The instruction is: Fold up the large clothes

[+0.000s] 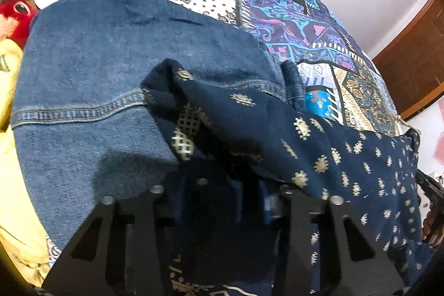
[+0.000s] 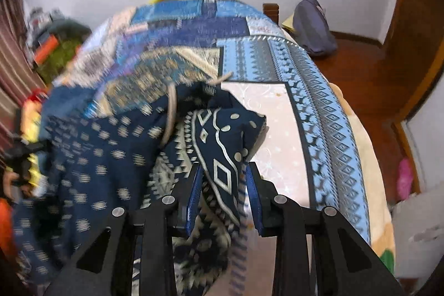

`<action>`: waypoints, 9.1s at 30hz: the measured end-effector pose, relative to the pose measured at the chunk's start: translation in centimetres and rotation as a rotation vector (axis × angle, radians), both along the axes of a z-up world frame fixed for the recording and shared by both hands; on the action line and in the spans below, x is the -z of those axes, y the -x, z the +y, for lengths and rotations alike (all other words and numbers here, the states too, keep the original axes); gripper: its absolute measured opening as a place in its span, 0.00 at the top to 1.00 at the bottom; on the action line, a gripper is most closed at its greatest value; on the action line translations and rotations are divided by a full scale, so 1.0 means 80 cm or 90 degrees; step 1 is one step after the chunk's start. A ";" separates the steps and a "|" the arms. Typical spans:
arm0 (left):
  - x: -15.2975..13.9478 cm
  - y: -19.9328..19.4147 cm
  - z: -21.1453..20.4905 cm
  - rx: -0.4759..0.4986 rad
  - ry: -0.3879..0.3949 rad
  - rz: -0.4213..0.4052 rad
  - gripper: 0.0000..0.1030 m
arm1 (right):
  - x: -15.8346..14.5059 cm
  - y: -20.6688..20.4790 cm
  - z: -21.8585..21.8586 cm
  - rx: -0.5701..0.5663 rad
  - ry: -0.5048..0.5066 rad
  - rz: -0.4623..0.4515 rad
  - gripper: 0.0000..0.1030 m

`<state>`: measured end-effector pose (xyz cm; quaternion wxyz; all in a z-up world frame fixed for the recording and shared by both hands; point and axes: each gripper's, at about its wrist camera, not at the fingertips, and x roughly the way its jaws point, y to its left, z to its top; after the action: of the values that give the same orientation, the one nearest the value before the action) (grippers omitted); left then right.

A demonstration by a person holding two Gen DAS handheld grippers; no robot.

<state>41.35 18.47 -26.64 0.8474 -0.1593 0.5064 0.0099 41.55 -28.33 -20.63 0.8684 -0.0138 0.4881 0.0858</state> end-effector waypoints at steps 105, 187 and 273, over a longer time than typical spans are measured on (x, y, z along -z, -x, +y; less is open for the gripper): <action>0.016 0.311 -0.016 0.047 0.026 0.083 0.91 | -0.025 0.237 0.096 -0.167 -0.133 0.069 0.78; -0.080 -0.151 0.053 -0.091 -0.288 -0.054 0.29 | -0.041 -0.237 0.226 -0.087 0.003 -0.049 0.89; -0.002 0.019 0.058 -0.227 0.157 -0.180 0.68 | -0.048 -0.072 0.250 -0.163 -0.014 -0.077 0.01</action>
<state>39.80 23.07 -26.48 0.8687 -0.3479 0.3446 0.0749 47.30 -8.31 -16.81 0.8782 -0.0717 0.4284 0.2002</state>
